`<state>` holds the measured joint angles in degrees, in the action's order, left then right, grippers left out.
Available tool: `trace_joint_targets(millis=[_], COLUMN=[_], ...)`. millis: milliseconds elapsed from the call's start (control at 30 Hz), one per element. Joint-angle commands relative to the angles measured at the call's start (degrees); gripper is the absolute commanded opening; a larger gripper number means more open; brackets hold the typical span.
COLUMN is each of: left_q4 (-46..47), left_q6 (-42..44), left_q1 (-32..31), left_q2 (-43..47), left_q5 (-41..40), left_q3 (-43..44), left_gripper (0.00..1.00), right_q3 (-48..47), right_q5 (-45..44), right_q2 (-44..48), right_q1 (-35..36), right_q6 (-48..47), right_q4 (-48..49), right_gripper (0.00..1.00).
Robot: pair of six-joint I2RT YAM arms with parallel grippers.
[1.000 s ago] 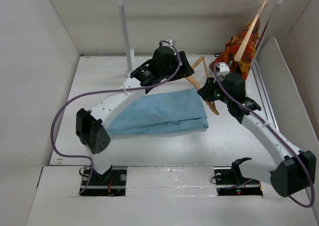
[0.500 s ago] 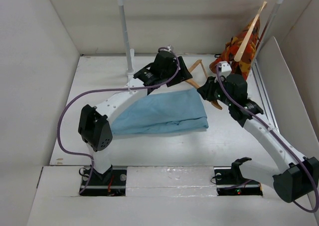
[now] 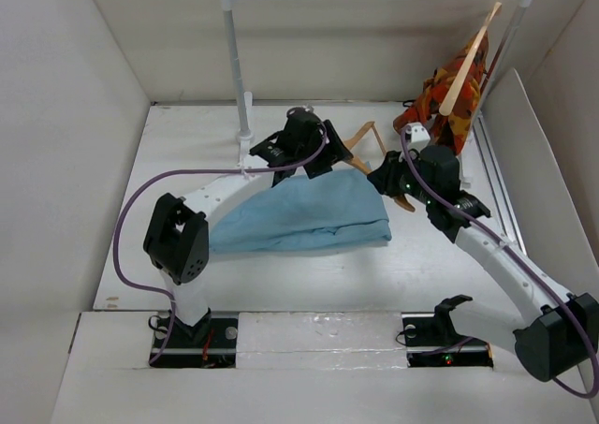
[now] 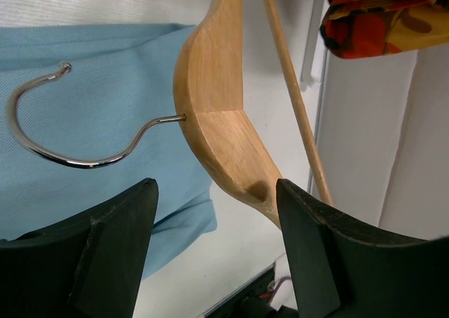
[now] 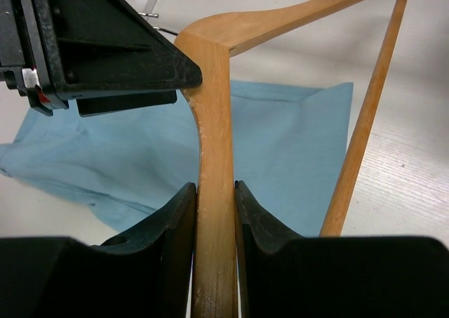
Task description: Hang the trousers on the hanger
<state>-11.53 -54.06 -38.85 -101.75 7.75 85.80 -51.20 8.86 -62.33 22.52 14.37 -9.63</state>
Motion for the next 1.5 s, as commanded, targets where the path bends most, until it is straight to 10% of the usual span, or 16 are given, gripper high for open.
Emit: trace_joint_targets(millis=[0, 367, 600, 800, 900, 1033, 1067, 1100, 1200, 1467], left_q4=[5.3, 14.2, 15.6, 19.8, 23.4, 26.6, 27.3, 28.8, 29.9, 30.1], left_q6=[-3.3, -10.1, -10.2, -11.7, -15.6, -19.3, -20.0, -20.9, -21.2, -19.4], left_q1=[0.6, 0.6, 0.6, -1.1, -2.9, -4.9, -4.9, -5.7, -7.8, -10.2], left_q2=[0.9, -1.2, -0.8, 1.2, 1.6, 0.6, -0.2, -0.5, -2.9, -8.5], left_q5=[0.4, 0.0, 0.2, 1.1, 2.0, 1.6, 1.3, 1.0, -1.3, -10.2], left_q3=[0.2, -2.3, -3.4, -11.2, -15.1, -17.0, -17.4, -17.5, -16.5, -17.0], left_gripper=[0.64, 0.55, 0.0, 0.0, 0.0, 0.0, 0.0, 0.0, 0.0, 0.0], right_q3=[-1.4, 4.3, 6.8, 6.4, 4.3, 2.8, 2.9, 3.1, 2.7, 0.7], right_q5=[0.0, 3.2, 3.9, 6.6, 9.3, 13.8, 14.2, 15.2, 20.0, 19.6], right_q2=[1.0, 1.2, 2.2, 6.9, 8.4, 7.5, 7.0, 5.1, 0.3, -14.9], right_q1=[0.6, 2.9, 4.9, 0.3, -4.0, -9.9, -10.9, -12.0, -14.2, -14.7], right_q6=[0.0, 4.5, 4.3, 1.4, -3.6, -8.6, -9.2, -10.5, -13.7, -17.1], right_q4=[6.9, 12.9, 10.4, -0.8, -8.6, -14.5, -14.7, -14.3, -12.3, -3.9], right_gripper=[0.0, 0.0, 0.0, 0.71, 0.82, 0.8, 0.69, 0.36, 0.0, 0.32])
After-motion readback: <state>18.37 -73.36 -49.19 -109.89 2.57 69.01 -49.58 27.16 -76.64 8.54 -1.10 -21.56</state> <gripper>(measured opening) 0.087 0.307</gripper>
